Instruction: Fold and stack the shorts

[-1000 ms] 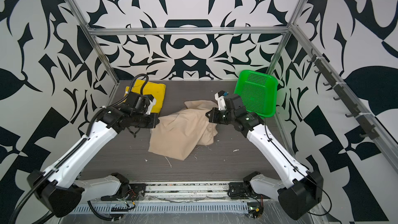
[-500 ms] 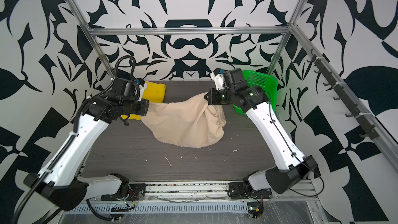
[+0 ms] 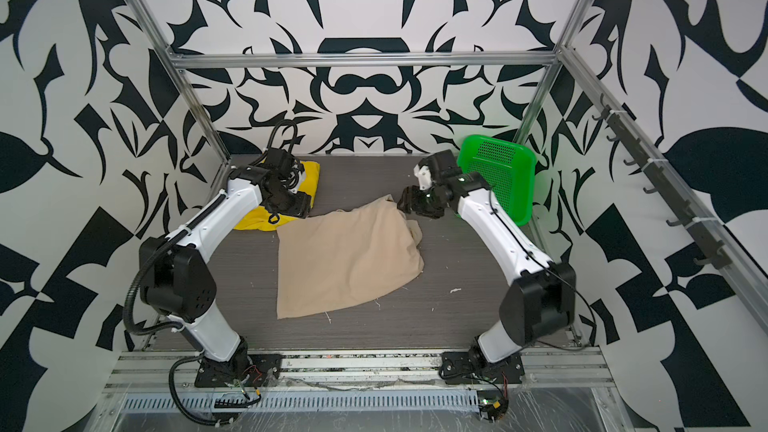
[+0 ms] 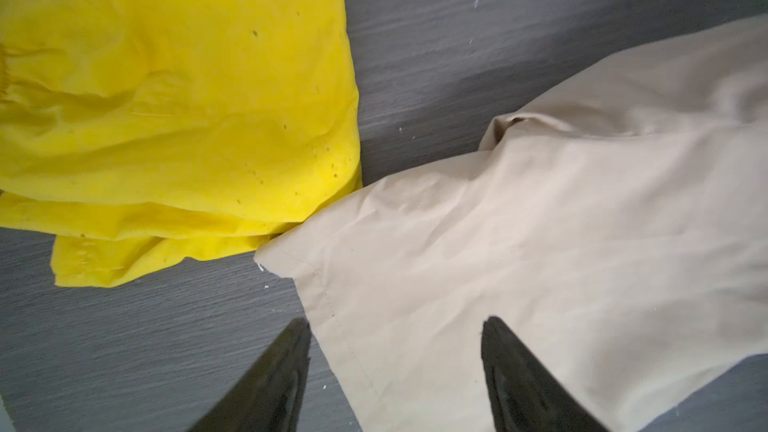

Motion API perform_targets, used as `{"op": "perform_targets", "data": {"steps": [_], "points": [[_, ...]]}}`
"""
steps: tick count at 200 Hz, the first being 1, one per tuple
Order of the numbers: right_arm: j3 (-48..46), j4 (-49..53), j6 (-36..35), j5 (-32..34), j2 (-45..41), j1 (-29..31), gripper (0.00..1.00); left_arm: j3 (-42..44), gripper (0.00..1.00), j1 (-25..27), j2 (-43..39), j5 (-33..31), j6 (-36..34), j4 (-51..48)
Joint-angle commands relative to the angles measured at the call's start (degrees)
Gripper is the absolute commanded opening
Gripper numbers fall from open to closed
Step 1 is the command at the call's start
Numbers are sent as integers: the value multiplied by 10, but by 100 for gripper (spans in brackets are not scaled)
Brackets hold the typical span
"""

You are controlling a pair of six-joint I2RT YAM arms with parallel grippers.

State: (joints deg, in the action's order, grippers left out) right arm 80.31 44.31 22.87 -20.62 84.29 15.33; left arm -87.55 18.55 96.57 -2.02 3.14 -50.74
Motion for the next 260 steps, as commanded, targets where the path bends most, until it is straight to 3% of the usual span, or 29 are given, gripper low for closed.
{"op": "perform_targets", "data": {"steps": [1,42,87,117,147,174,218,237,260], "points": [[-69,-20,-3,-16,-61,-56,63,21,69,43,-85,54,1,38],[-252,-130,59,-126,-131,-167,63,127,69,220,-136,108,-67,194],[-333,-196,90,-149,-146,-215,63,94,70,354,1,107,-101,232],[-357,-203,87,-152,-140,-216,63,24,74,393,116,76,-103,232],[-389,-221,100,-158,-152,-216,63,-52,80,397,203,59,-67,216],[-403,-223,102,-159,-161,-215,64,-64,81,397,251,39,-39,216],[-415,-223,102,-159,-176,-215,66,-60,65,396,289,-46,-3,180],[-419,-230,105,-165,-179,-214,66,-36,55,388,280,-26,8,201],[-425,-244,113,-176,-186,-214,66,-14,18,369,260,24,32,227]]}}
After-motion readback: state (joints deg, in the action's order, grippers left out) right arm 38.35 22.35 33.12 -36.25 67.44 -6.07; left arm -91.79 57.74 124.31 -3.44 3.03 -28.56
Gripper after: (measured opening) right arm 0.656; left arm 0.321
